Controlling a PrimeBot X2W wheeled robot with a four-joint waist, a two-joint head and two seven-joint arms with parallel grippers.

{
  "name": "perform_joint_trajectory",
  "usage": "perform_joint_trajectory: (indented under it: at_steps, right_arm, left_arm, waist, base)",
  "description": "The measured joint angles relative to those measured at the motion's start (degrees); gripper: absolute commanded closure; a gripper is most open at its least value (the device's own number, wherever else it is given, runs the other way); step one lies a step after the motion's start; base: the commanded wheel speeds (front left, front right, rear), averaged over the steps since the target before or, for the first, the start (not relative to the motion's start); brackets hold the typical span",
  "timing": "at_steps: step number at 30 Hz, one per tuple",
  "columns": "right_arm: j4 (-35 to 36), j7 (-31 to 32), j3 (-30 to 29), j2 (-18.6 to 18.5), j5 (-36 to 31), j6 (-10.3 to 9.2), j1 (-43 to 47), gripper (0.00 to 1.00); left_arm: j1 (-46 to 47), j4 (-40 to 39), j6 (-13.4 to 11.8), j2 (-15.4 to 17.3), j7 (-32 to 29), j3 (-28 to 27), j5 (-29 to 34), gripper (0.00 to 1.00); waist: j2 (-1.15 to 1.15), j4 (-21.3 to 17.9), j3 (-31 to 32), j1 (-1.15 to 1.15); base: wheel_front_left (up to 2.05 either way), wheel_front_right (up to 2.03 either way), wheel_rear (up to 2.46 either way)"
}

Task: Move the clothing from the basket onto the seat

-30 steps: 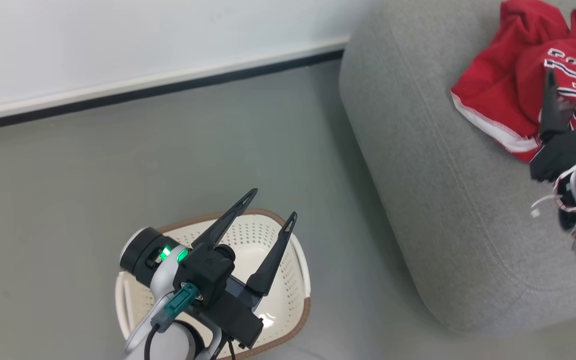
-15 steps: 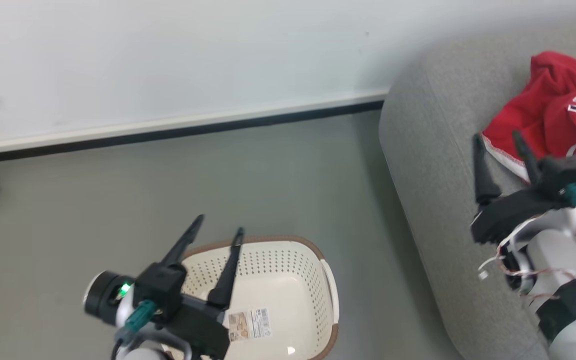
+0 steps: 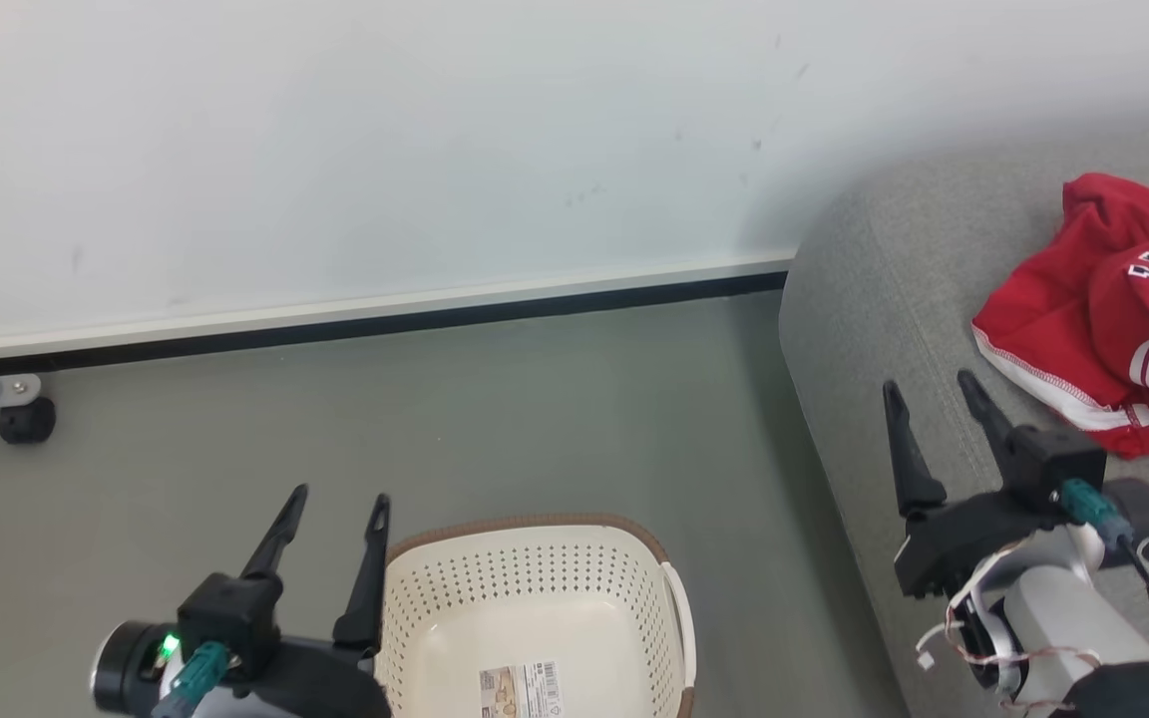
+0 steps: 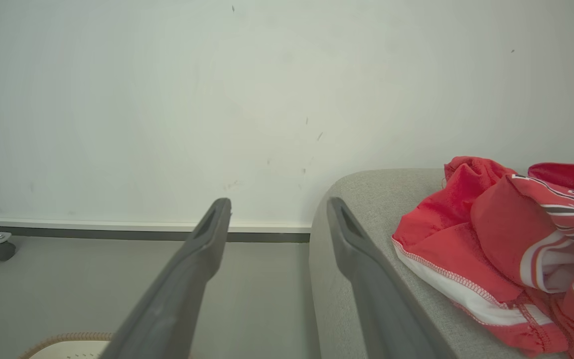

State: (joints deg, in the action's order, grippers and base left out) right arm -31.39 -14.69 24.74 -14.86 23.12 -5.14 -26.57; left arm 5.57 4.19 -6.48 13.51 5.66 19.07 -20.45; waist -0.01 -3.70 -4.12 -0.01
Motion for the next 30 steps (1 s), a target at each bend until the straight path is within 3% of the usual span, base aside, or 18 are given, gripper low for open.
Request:
perform_joint_trajectory:
  at_steps: [12,30]
  right_arm:
    - [4.61,0.00,-1.31,0.30,-0.07,-1.42,6.89,0.00]
    - [10.31,0.01,-3.99,0.43,-1.42,-1.99,13.22,0.00]
  left_arm:
    - [-4.02,0.31,-0.57,-0.32,0.60,-4.63,-0.08,0.00]
    - [-8.29,-0.44,-0.59,-3.01,1.10,-10.15,1.07,0.00]
  waist:
    - [0.00,0.69,1.79,0.00]
    - [0.01,0.32,2.54,0.00]
  base:
    - [0.00,0.00,0.00]
    - [0.00,0.00,0.00]
